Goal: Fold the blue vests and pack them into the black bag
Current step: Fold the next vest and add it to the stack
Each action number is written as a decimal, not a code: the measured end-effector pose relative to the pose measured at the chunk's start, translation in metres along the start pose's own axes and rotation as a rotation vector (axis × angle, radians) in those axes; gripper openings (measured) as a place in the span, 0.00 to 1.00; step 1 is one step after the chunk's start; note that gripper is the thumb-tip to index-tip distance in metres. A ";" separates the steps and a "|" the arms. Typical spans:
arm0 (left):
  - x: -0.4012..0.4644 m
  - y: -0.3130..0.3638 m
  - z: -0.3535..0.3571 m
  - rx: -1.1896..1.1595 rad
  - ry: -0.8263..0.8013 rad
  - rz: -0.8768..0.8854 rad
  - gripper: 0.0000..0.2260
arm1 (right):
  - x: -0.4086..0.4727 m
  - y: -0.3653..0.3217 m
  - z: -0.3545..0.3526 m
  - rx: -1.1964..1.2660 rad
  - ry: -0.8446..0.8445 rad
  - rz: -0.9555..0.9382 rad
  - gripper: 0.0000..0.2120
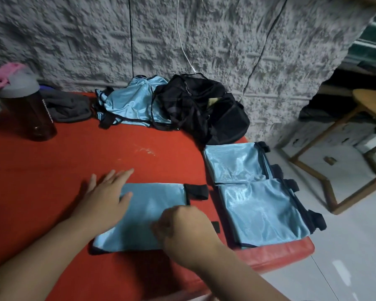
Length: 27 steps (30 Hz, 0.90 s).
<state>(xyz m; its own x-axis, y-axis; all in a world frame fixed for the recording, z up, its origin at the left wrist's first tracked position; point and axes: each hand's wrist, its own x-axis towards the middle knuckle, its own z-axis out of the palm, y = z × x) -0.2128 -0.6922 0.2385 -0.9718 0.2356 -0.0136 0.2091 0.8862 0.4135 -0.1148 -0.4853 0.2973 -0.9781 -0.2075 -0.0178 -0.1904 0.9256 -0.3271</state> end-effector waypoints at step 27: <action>-0.033 0.050 -0.031 -0.107 -0.007 -0.292 0.22 | 0.071 0.031 0.004 0.154 0.054 0.186 0.19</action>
<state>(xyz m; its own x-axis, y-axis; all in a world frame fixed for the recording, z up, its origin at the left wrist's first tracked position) -0.1734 -0.6686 0.2880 -0.9881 -0.0197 -0.1522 -0.0920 0.8698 0.4847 -0.1899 -0.4722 0.2821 -0.9990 -0.0166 -0.0416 0.0046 0.8863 -0.4630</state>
